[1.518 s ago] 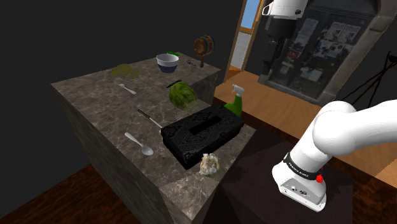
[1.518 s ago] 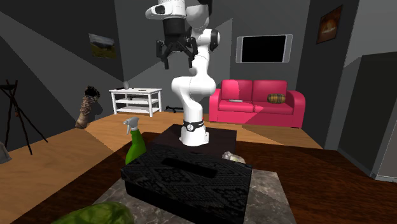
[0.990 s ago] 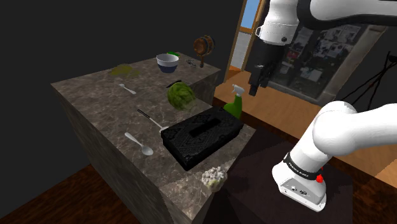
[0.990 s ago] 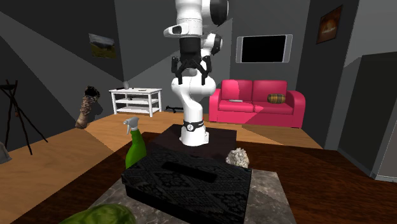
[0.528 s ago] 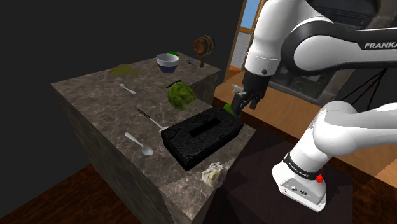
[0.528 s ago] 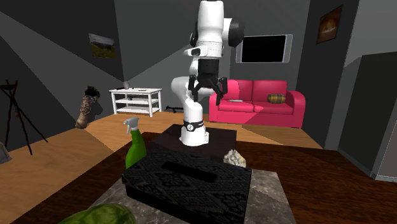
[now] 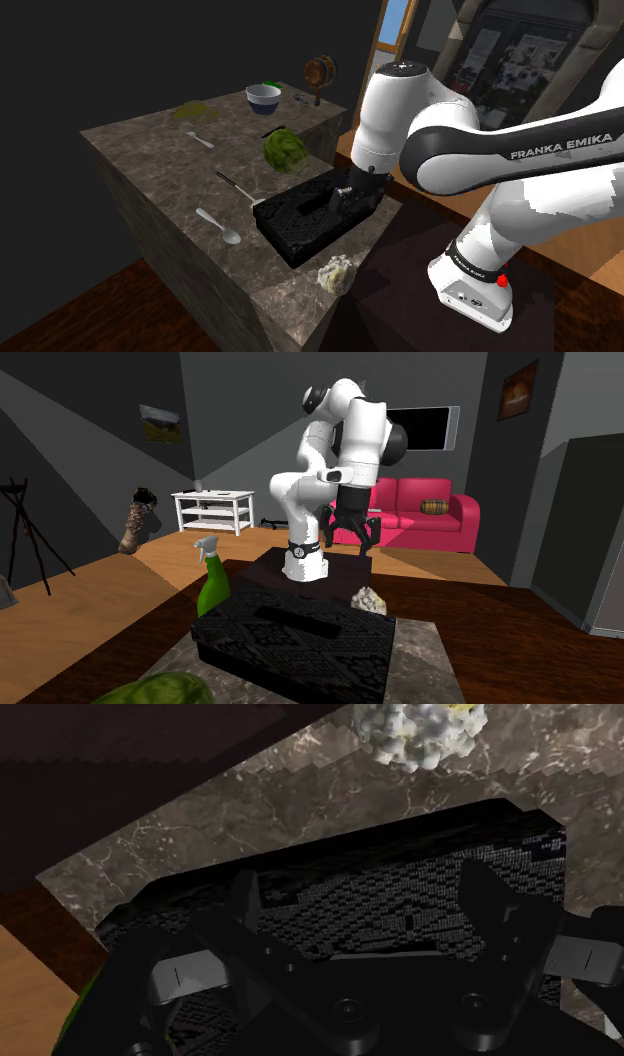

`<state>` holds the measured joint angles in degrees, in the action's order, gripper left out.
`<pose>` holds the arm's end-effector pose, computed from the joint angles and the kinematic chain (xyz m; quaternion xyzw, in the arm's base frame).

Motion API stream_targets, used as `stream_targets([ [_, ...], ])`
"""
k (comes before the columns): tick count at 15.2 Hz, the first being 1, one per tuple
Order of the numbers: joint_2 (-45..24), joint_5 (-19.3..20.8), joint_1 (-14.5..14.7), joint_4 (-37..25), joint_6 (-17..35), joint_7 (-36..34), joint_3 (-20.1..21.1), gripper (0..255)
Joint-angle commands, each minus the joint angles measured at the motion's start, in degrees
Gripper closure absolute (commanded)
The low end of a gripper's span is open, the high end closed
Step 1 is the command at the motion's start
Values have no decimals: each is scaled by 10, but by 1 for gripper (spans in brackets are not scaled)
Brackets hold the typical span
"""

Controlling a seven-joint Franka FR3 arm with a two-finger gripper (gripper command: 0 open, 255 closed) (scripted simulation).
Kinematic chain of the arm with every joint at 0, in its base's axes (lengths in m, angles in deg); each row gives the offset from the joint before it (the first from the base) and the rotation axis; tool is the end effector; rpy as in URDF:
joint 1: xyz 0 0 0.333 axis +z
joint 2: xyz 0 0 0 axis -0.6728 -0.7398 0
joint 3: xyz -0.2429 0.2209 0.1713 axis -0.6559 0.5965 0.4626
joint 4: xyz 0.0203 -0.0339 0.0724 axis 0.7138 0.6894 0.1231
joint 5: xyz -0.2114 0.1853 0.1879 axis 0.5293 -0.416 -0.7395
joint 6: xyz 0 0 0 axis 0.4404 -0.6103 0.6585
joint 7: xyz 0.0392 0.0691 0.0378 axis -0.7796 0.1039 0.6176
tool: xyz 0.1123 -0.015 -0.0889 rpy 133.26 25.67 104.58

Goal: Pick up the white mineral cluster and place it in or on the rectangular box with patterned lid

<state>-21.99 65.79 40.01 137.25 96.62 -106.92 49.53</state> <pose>0.1917 0.1965 0.4013 0.9807 -0.1872 0.0220 0.0514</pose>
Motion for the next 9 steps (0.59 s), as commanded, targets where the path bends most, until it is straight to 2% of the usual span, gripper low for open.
stream_targets([
  [1, -43, -1, -24, -9, 45, -52, 51, 0],
  [4, -117, 20, -86, -26, 115, -136, 142, 0],
  [6, -171, 56, -152, -42, 159, -205, 217, 0],
  [9, -197, 75, -186, -40, 188, -226, 252, 0],
])
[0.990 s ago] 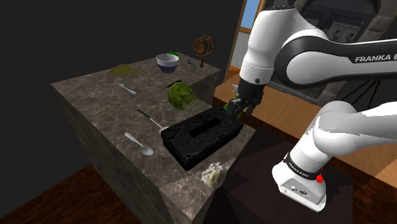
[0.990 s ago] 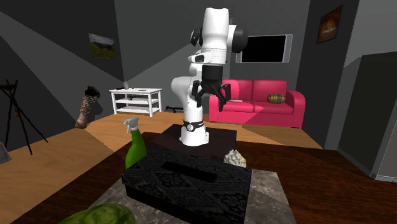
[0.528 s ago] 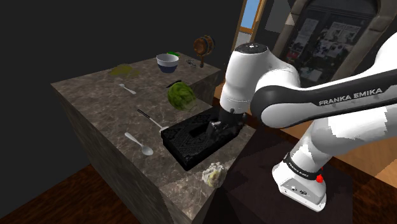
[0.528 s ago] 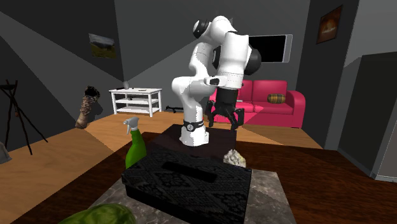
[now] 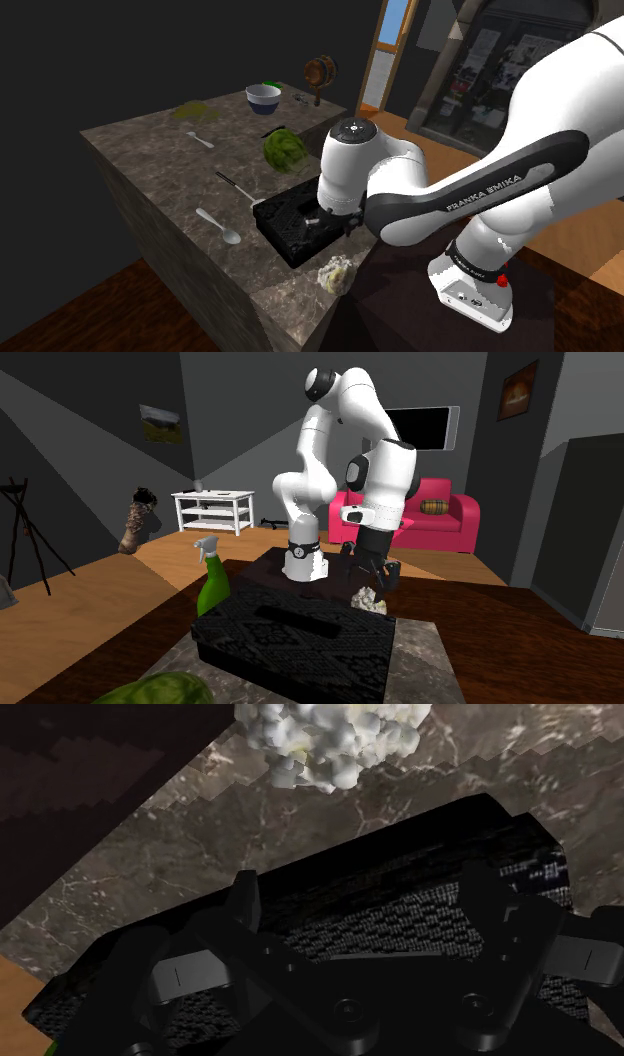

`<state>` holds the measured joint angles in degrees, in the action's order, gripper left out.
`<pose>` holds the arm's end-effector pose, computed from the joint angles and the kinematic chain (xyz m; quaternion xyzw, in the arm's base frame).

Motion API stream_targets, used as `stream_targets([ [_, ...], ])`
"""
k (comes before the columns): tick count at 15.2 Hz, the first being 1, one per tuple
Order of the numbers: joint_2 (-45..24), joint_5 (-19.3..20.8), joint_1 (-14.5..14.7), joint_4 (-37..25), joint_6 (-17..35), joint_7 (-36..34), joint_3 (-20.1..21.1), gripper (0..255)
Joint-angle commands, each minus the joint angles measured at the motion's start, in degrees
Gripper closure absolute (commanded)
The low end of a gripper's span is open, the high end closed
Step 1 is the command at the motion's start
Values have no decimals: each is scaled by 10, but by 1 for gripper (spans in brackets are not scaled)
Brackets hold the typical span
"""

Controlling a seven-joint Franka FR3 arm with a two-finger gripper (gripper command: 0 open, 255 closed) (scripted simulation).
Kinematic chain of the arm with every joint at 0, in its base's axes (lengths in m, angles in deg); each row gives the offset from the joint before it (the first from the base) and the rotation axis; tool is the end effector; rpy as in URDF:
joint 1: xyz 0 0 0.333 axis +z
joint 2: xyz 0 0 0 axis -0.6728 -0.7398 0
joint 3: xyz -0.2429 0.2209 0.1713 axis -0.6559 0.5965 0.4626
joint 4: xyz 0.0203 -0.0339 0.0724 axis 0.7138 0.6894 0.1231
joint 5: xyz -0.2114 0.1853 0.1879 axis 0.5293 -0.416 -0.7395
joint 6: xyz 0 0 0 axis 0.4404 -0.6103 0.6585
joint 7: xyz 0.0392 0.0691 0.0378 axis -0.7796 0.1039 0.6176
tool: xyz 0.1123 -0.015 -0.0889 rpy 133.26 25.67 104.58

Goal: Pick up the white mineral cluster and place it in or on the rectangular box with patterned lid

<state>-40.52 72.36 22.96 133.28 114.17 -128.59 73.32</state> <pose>0.2444 0.2547 0.3394 0.9595 -0.2674 0.0485 0.0745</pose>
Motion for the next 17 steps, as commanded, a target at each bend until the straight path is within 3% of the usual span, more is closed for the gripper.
stream_targets([
  [1, -20, 16, -27, 3, 23, -14, 25, 0],
  [4, -49, 42, -69, 10, 57, -35, 64, 0],
  [5, -65, 61, -98, 13, 74, -48, 90, 0],
  [13, -65, 60, -98, 13, 74, -48, 90, 0],
  [14, -65, 60, -98, 13, 74, -48, 90, 255],
  [17, -65, 60, -98, 13, 74, -48, 90, 255],
])
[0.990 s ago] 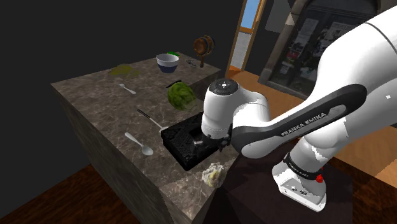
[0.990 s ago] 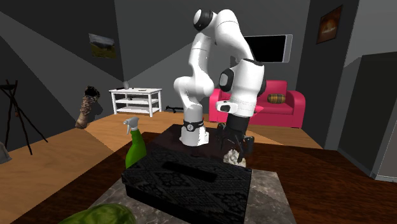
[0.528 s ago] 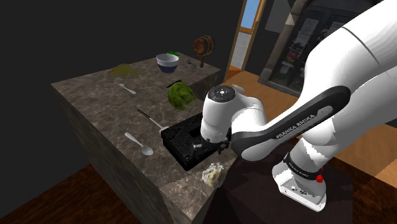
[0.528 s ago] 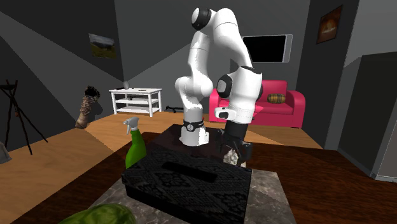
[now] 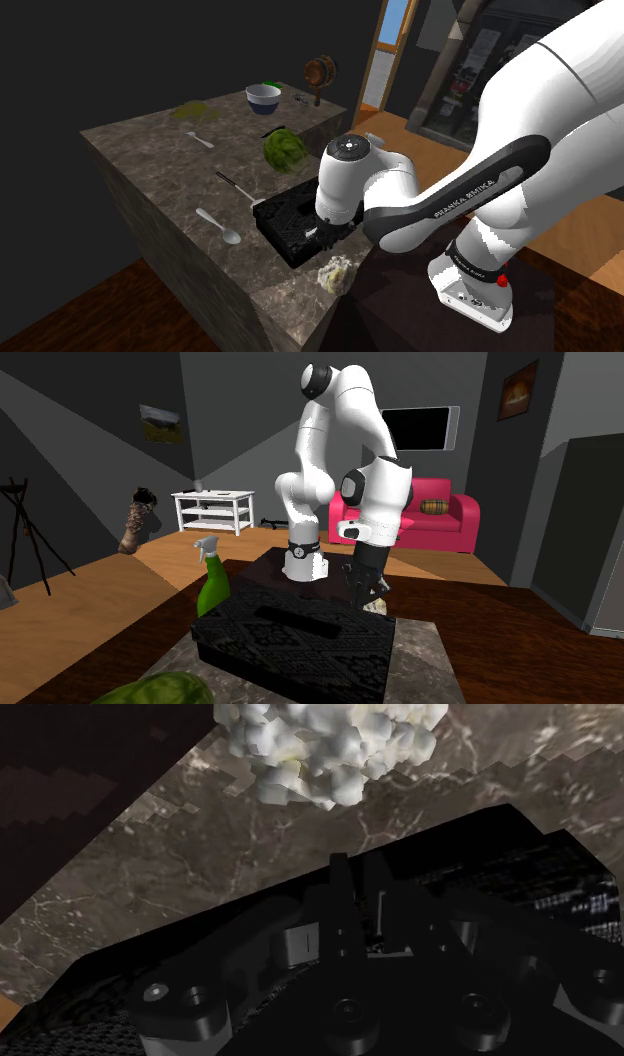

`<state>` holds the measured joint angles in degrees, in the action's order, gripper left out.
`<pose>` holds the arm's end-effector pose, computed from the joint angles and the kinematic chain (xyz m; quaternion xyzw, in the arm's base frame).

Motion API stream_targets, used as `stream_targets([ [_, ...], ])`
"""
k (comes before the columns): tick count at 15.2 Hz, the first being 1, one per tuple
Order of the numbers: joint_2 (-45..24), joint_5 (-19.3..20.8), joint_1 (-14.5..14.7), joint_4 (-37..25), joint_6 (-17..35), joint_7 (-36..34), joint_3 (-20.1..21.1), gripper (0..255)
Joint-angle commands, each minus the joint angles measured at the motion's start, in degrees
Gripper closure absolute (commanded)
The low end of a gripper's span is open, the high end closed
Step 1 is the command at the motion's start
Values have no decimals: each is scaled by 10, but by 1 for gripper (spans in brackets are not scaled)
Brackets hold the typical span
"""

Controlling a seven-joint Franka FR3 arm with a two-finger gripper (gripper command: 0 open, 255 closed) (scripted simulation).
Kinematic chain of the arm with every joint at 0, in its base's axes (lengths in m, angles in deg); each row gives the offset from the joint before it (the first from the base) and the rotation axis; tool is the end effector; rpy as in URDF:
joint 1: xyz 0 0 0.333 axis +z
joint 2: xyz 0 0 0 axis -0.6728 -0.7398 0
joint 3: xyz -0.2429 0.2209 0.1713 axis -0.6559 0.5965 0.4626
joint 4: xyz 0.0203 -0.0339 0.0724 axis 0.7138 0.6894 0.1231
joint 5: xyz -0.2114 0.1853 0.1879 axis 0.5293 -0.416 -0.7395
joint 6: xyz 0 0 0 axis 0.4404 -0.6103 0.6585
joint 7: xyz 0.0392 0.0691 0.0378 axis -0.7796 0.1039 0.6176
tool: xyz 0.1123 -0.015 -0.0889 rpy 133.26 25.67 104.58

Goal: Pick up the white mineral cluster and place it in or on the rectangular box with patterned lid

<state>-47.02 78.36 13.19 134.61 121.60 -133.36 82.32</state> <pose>0.2603 0.2519 0.3119 0.9590 -0.2693 0.0492 0.0737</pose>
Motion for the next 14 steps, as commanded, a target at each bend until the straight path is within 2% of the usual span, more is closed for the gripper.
stream_targets([
  [1, 0, 0, 0, 0, 0, 0, 0, 255],
  [6, 0, 0, 0, 0, 0, 0, 0, 255],
  [7, 0, 0, 0, 0, 0, 0, 0, 0],
  [8, 42, -19, 44, 8, -11, -14, -6, 0],
  [10, 115, -37, 113, 18, -39, -54, 1, 0],
  [12, 175, -40, 165, 18, -74, -105, 24, 0],
  [14, 218, -37, 199, 11, -108, -150, 51, 0],
])
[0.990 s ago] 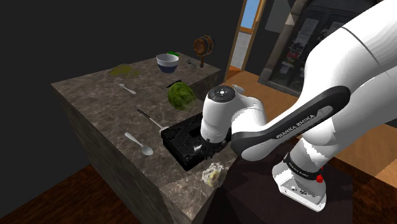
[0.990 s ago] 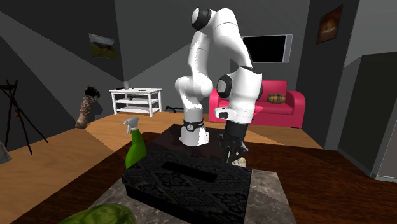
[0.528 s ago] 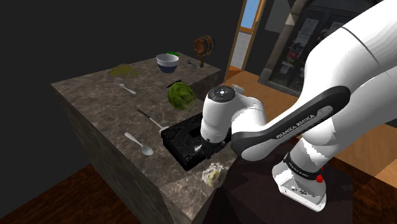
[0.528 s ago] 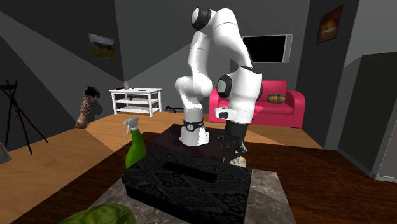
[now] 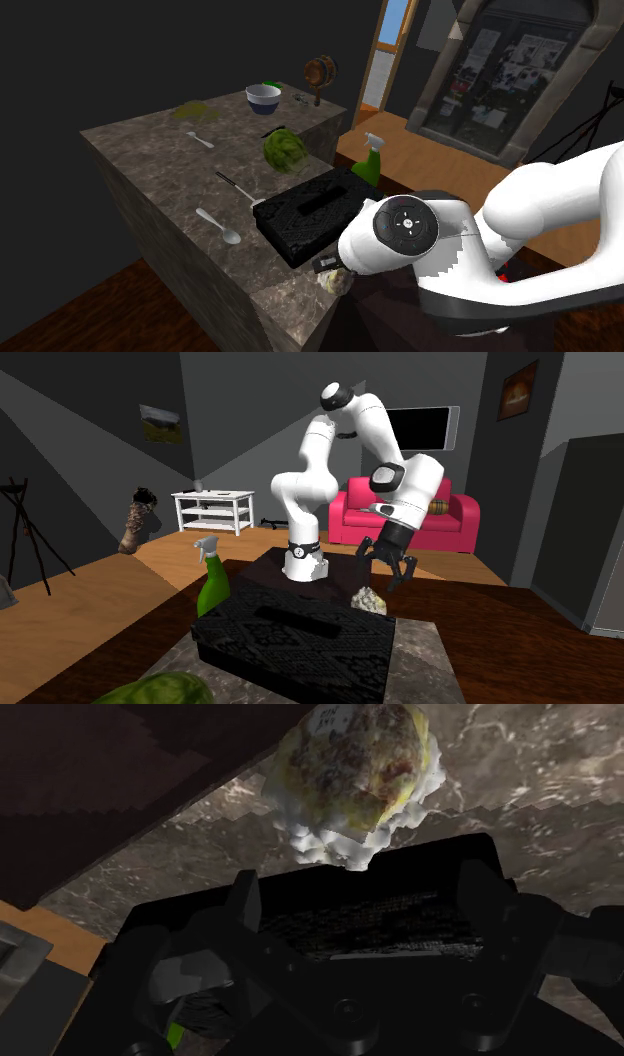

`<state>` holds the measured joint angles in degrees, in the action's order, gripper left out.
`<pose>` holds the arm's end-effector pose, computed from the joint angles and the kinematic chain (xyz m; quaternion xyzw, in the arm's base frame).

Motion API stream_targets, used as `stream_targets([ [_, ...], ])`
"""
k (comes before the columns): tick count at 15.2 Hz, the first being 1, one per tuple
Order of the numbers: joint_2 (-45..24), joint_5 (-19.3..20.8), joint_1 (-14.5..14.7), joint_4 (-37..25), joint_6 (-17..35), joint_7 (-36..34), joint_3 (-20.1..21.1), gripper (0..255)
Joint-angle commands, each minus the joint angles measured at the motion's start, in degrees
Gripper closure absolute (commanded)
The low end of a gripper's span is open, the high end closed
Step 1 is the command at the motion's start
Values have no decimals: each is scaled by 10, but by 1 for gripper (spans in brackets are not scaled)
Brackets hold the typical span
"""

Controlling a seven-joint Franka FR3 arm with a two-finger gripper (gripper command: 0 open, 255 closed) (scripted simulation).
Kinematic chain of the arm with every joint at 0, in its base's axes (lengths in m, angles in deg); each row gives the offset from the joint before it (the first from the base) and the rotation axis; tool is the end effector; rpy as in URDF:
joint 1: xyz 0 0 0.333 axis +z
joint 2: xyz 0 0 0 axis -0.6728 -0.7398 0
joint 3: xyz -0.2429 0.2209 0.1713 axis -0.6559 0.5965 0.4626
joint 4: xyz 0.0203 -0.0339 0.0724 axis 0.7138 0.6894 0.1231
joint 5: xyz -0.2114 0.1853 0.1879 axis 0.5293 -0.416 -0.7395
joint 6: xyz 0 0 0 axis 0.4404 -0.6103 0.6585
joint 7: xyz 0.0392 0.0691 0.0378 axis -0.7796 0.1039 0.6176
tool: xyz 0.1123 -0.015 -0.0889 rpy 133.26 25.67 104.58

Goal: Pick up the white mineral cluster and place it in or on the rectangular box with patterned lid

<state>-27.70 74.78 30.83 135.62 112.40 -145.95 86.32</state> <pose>0.1443 0.2993 0.3163 0.9425 -0.2443 0.1864 0.1317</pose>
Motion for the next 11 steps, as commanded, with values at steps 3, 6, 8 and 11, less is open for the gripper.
stream_targets([
  [3, 12, 2, -9, 10, 16, -27, 40, 0],
  [6, 1, 5, -46, 18, 47, -31, 74, 0],
  [8, -4, 6, -68, 22, 64, -32, 93, 0],
  [11, -4, 6, -68, 22, 64, -32, 93, 0],
])
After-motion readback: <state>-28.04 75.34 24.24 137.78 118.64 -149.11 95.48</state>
